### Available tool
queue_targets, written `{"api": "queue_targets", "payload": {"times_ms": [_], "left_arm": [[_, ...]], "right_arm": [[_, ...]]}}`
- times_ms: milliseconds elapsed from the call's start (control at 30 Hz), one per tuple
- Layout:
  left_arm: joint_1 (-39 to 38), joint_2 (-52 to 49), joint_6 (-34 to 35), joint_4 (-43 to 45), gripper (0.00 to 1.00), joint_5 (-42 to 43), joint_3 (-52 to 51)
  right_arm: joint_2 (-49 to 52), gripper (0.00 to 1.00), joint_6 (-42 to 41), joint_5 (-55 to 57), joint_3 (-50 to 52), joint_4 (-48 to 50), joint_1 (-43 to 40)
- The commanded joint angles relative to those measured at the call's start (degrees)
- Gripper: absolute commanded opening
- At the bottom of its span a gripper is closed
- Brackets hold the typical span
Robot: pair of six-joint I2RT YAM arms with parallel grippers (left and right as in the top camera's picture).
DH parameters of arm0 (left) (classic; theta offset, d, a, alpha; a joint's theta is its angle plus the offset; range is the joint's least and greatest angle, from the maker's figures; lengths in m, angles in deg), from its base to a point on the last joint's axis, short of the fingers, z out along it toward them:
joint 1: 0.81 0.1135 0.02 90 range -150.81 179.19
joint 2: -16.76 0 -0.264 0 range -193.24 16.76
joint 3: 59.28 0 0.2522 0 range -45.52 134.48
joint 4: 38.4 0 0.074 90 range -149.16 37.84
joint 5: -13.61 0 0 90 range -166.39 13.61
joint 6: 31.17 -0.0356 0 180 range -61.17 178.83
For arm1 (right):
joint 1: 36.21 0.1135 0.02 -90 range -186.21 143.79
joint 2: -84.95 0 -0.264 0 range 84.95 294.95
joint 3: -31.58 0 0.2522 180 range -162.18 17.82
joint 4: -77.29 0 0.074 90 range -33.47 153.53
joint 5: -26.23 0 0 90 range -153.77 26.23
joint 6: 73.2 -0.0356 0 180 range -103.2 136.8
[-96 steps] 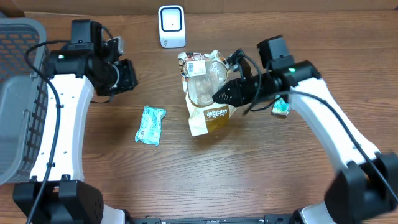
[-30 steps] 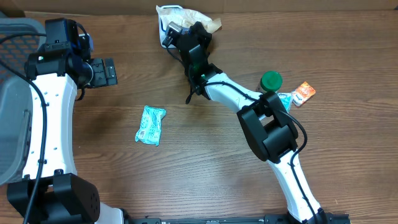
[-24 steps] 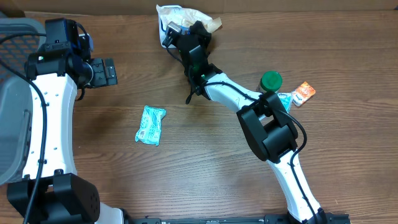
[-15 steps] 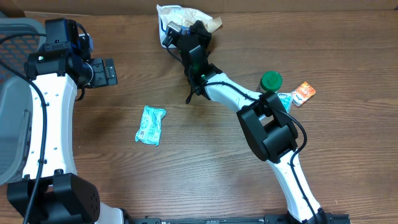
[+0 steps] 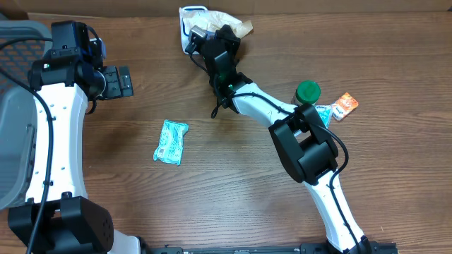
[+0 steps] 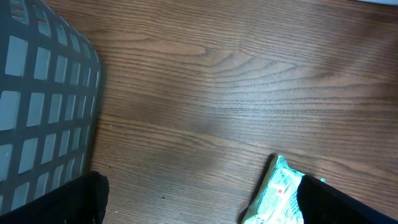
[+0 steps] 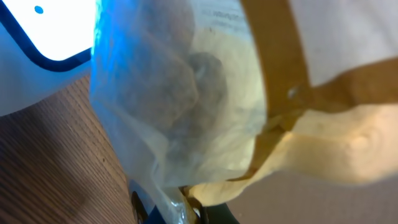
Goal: Scan the item barcode
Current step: 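Raise the bag with the right gripper and hold it before the scanner, then carry the bag right and set it beside the green jar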
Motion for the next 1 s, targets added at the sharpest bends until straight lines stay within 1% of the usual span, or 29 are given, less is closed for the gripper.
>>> {"api": "queue_targets", "payload": {"times_ms": [0,67,167,267,300,467,567,700,767,900,967], "left_arm": [[-0.2,-0.1,0.4,0.0,0.99,-0.5,0.0],[-0.2,-0.1,0.4,0.0,1.0,-0.5,0.0],[-0.2,-0.1,0.4,0.0,1.0,-0.5,0.0],[-0.2,-0.1,0.4,0.0,0.99,-0.5,0.0],[-0.2,-0.1,0.4,0.0,1.0,-0.5,0.0],[-0.2,-0.1,0.4,0.0,1.0,-0.5,0.0],[-0.2,-0.1,0.4,0.0,0.99,-0.5,0.0],[-0.2,-0.1,0.4,0.0,1.0,-0.5,0.0],[-0.2,-0.1,0.4,0.0,1.0,-0.5,0.0],[-0.2,-0.1,0.4,0.0,1.0,-0.5,0.0],[-0.2,-0.1,0.4,0.0,0.99,-0.5,0.0]], "right_arm": [[-1.1,0.04,-0.8,0.8,-0.7,0.5,1.3],[-2.3,0.04,-1.2,1.2,-0.7,0.5,1.5],[-5.2,0.04,-4.9,2.1,-0.7,-0.3,1.5],[-9.3,0.04,-9.0,2.1,-0.7,-5.4,1.5],[-12.3,0.04,-12.4,1.6,-0.7,-10.3,1.5],[-22.0,0.04,-24.7,-5.0,-0.7,-26.4,1.5],[-28.3,0.04,-34.8,-11.7,-0.7,-37.2,1.4],[-36.2,0.04,-51.4,-21.4,-0.7,-49.3,0.5],[-40.1,0.04,-57.9,-29.0,-0.7,-55.9,-0.9],[-45.9,0.04,-65.0,-46.3,-0.7,-69.2,-5.8],[-47.2,0.04,-65.8,-50.7,-0.7,-73.3,-8.0]]}}
